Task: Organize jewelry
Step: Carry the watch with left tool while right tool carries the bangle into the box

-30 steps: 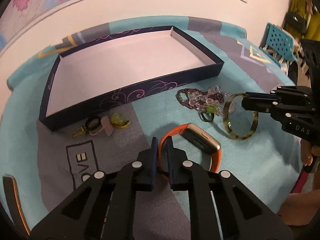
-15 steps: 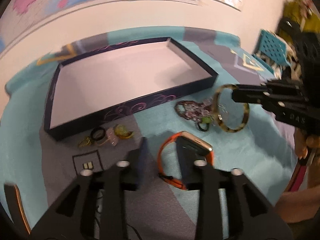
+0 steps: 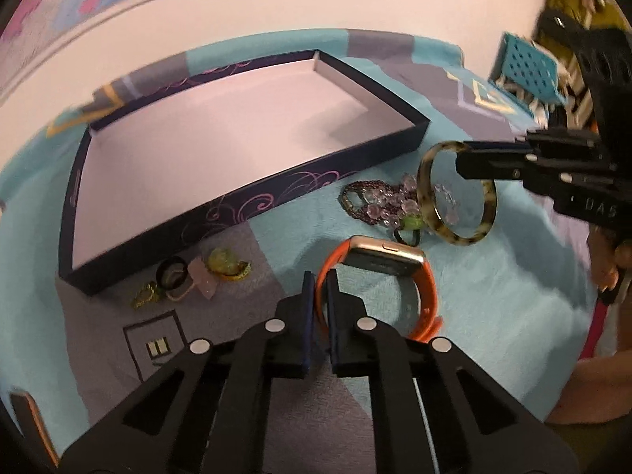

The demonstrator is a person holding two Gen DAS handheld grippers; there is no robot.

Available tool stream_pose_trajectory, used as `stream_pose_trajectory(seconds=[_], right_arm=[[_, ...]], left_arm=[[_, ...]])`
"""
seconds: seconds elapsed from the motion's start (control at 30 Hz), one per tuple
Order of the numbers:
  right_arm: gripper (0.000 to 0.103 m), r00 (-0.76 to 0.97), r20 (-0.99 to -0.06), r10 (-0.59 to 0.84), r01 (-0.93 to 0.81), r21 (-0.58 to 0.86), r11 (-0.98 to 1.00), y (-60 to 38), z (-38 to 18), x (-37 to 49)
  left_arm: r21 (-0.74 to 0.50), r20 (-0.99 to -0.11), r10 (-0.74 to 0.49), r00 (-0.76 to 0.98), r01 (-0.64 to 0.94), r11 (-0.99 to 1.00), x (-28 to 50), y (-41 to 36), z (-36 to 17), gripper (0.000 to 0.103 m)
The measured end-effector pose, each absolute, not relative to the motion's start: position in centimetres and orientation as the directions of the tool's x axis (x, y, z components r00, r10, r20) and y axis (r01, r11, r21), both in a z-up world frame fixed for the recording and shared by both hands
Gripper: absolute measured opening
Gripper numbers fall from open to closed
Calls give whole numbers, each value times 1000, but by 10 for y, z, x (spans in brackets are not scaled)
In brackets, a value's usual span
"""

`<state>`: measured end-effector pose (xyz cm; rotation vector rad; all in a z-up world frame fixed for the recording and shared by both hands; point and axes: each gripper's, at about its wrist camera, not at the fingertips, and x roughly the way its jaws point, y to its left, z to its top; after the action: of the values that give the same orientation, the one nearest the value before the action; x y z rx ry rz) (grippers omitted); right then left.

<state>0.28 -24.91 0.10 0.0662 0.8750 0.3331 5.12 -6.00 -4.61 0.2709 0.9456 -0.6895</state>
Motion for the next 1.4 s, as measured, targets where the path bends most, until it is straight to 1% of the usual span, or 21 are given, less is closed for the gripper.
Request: stream_pose_trajectory(seconds=[0.13, 0.33, 0.53, 0.7, 1.1, 1.4], right_arm=[[6, 599, -736, 316, -269, 187, 945, -248, 6, 11], [6, 609, -722, 329, -283, 189, 940, -247, 15, 29], [6, 621, -704, 346, -298, 196, 934, -243, 28, 61], [6, 622, -709, 331, -291, 184, 939, -238, 31, 97], [6, 580, -764, 283, -233, 177, 956, -226, 3, 173], [6, 532, -806, 260, -181, 192, 965, -226, -21, 213]], left_arm=[[-154, -799, -460, 387, 608, 779, 57, -49, -38, 7], [-191, -756, -487, 437, 564, 803, 69, -32, -11, 7], [-194, -732, -455, 506, 486, 852, 103, -18, 7, 7], [-171, -732, -423, 534, 456, 873, 131, -18, 14, 8], [-165, -760, -365, 538, 383, 909, 208, -27, -1, 8], [-184, -786, -338, 517, 327, 927, 242, -29, -15, 8]])
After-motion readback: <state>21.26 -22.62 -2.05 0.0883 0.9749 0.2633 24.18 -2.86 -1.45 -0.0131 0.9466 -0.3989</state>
